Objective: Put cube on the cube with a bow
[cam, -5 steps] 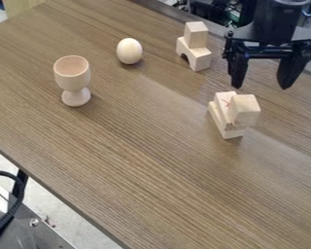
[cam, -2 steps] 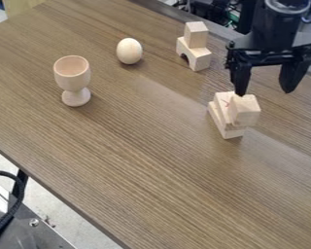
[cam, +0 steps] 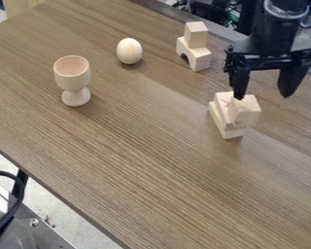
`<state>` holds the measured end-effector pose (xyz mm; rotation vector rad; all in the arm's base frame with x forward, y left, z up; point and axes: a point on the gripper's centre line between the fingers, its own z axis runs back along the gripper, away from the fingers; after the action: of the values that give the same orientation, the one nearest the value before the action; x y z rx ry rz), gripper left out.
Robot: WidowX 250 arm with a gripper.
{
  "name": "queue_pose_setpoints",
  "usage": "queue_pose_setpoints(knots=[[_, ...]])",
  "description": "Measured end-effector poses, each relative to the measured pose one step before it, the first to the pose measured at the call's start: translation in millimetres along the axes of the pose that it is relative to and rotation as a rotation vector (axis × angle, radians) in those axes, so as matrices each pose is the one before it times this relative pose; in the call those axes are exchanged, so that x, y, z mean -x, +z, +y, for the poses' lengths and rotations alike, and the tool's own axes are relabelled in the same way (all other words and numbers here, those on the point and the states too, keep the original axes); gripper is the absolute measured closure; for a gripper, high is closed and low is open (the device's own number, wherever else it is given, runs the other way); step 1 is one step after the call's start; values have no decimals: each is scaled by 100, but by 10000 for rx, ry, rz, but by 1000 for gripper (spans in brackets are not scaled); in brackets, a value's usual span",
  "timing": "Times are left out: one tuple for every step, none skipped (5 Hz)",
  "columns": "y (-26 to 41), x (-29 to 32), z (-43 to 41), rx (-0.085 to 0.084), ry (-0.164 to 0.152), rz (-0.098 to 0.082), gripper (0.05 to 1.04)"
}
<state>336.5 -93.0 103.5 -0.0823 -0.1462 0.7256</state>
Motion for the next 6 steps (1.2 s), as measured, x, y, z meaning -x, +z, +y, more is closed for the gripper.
queue_pose_setpoints(knots=[[-789,254,605,-269,1,150,85],[-660,99,318,-131,-6,81,85],[-472,-226,171,-77,20,54,85],[-894,57,68,-127,-112,115,85],[-583,31,321,-99,-14,18,121],[-388,110,142,73,54,28,399]])
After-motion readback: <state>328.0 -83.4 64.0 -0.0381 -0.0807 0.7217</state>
